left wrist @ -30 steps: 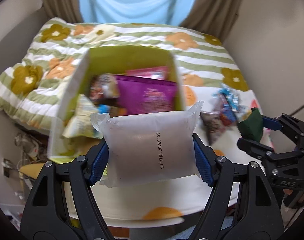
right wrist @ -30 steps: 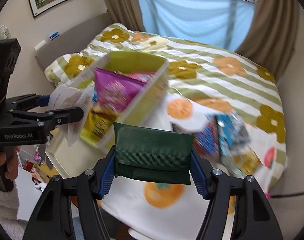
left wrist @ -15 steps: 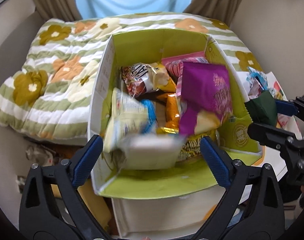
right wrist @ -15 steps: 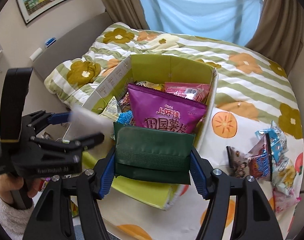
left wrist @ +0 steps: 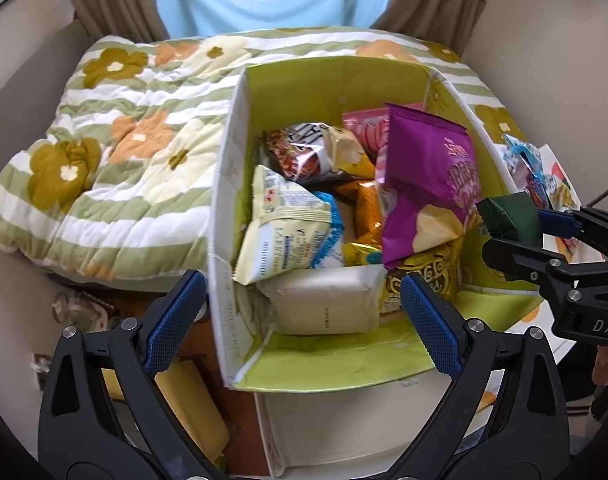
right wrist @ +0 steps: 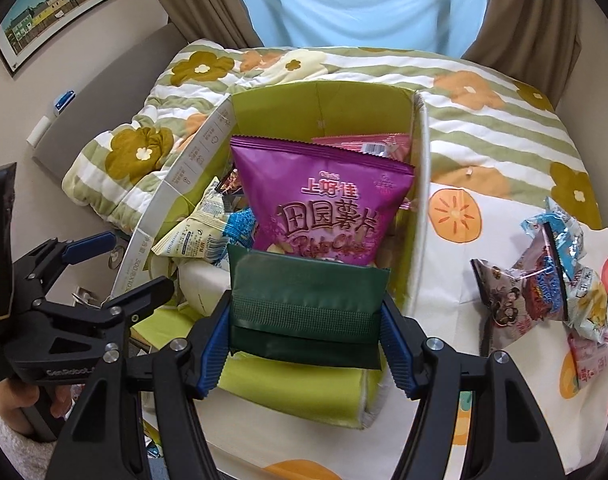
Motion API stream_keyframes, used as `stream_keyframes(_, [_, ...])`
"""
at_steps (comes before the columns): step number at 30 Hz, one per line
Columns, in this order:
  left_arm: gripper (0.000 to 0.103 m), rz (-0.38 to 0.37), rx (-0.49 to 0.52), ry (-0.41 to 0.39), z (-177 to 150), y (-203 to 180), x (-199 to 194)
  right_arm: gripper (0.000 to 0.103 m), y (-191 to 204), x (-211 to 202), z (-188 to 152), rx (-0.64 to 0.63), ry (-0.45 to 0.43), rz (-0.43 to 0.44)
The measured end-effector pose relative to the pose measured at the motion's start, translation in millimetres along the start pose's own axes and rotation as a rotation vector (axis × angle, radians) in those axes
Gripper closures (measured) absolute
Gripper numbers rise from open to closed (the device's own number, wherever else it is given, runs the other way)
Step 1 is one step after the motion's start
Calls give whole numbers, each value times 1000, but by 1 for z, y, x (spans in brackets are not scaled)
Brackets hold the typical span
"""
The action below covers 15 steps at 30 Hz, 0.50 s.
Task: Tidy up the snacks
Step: 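Carry the white pack and green bar over the box and release both, then move both tools from the box back to the remaining snacks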
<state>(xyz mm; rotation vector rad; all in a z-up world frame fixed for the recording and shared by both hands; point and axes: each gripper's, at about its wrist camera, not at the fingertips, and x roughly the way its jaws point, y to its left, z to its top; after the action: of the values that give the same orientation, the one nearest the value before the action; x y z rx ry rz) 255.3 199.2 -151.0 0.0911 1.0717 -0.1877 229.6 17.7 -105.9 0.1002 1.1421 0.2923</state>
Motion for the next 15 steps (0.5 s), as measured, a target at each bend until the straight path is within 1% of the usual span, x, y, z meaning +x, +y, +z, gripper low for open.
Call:
stream_keyframes(3, [6, 7, -21, 1, 0, 4, -1, 39, 3, 5, 3, 6, -6, 4])
stream_keyframes(5, [6, 9, -30, 0, -1, 6, -3, 32, 2, 8, 4, 24, -3, 26])
stream_keyframes(7, [6, 17, -36, -2, -3, 8, -5, 8, 1, 8, 2, 37, -10, 54])
stream_keyframes(9, [6, 25, -44, -6, -6, 10, -6, 2, 1, 6, -3, 32, -36, 59])
stream_keyframes(15, [6, 25, -67, -15, -11, 11, -16, 1, 3, -2, -9, 5, -68, 48])
